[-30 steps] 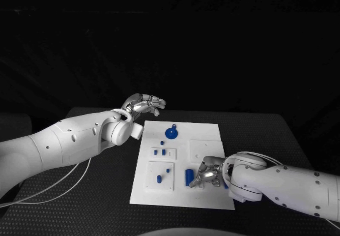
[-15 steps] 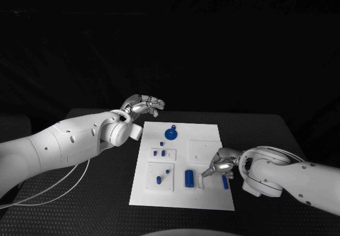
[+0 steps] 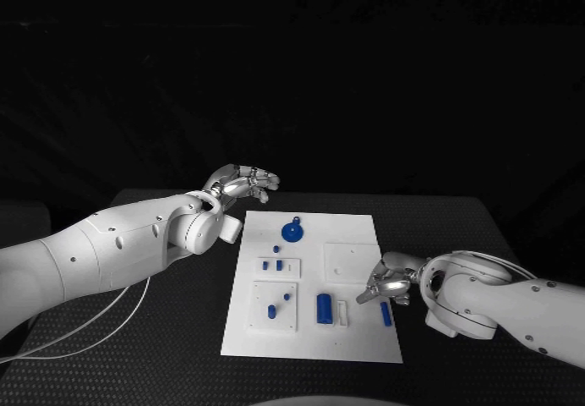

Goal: Assemble the parts on the task board

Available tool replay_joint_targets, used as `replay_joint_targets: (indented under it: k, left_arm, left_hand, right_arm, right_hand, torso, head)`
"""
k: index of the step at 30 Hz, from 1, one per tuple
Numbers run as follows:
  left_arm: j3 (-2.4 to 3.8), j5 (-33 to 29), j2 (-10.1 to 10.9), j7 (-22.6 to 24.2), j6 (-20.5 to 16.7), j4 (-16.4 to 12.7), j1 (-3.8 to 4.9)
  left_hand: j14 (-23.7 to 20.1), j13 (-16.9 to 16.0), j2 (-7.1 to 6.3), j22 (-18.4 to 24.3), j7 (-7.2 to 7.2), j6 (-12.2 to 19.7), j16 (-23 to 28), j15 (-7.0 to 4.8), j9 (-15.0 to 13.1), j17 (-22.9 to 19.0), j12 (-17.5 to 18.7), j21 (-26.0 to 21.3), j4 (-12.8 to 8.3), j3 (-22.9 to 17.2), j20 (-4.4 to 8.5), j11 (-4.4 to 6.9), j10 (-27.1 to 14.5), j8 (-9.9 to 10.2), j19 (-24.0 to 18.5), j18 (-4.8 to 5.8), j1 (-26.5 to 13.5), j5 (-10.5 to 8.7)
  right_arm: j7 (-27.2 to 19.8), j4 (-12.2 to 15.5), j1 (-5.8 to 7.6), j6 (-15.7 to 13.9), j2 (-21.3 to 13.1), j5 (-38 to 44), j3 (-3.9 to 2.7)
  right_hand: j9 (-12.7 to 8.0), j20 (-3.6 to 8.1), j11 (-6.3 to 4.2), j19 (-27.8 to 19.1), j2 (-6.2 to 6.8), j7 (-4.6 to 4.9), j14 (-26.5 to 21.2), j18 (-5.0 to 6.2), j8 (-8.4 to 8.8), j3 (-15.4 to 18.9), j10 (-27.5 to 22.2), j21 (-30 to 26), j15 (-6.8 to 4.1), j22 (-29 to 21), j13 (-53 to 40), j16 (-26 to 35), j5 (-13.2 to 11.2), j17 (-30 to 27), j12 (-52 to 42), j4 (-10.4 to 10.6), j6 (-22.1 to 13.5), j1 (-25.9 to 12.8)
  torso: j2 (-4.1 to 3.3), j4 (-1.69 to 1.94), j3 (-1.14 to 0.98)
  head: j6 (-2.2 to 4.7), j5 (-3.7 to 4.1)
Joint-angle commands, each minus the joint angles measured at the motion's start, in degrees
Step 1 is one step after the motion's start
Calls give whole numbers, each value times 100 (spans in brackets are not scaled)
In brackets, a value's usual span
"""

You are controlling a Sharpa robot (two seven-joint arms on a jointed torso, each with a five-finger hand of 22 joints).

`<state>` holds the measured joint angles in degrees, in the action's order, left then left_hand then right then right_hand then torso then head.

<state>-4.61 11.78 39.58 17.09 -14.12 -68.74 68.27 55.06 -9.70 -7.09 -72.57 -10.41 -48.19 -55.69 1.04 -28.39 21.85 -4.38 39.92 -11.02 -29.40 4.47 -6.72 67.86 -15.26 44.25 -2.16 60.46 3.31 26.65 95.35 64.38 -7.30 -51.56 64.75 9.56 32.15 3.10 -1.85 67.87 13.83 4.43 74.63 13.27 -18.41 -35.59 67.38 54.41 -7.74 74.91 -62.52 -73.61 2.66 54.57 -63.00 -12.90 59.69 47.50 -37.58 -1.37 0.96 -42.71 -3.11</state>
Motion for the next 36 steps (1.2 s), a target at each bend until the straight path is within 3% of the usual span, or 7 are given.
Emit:
replay_joint_targets:
  k: [1, 13, 19, 36]
  left_arm:
    - [3, -27, -27, 39, 73, -14, 2]
    - [3, -27, -58, 40, 85, -27, 2]
    - [3, -27, -59, 38, 89, -27, 2]
    - [3, -27, -38, 32, 101, -35, 3]
  left_hand:
    - [12, 8, 8, -8, 10, 32, 37, 12, 9, 7, 9, -18, 34, -11, 3, -30, -18, -38, 49, -51, -40, 15]
    - [12, 7, 10, -11, 11, 30, 39, 12, 10, 10, 6, -21, 38, -10, 3, -29, -15, -43, 49, -50, -42, 14]
    - [11, 7, 11, -13, 11, 30, 40, 12, 10, 12, 6, -22, 41, -9, 3, -29, -14, -44, 49, -50, -44, 13]
    - [10, 7, 14, -16, 12, 30, 43, 12, 12, 16, 4, -26, 50, -6, 2, -29, -13, -48, 49, -49, -53, 12]
  right_arm:
    - [-122, 33, -82, 4, 138, 501, 16]
    - [-30, 47, -382, -80, 595, 1893, 33]
    - [83, 28, -541, -183, 776, 2581, 36]
    - [281, -66, -643, -279, 937, 3228, 35]
  right_hand:
    - [19, 16, -11, 17, 8, 0, 27, 173, -25, -26, 50, -17, -21, 12, -14, 39, 15, 9, -29, -7, 20, 65]
    - [99, -11, -80, 24, 114, -74, 28, 173, -128, 62, 138, -15, -77, 15, -96, 46, 15, 21, -139, 66, 222, 40]
    - [115, -12, -100, 29, 141, -95, 28, 173, -147, 104, 225, -15, -93, 14, -217, 47, 16, 24, -253, 100, 274, 3]
    - [141, 27, -158, 73, 77, -154, 35, 173, -173, 126, 479, -13, -146, 4, -460, 35, 17, 41, -478, 364, 413, -151]
  torso:
    - [0, 16, -7]
    - [-2, 25, 20]
    - [0, 30, 17]
    - [0, 27, 16]
  head:
    - [-6, 10]
    - [-34, 6]
    - [-52, -4]
    - [-99, -49]
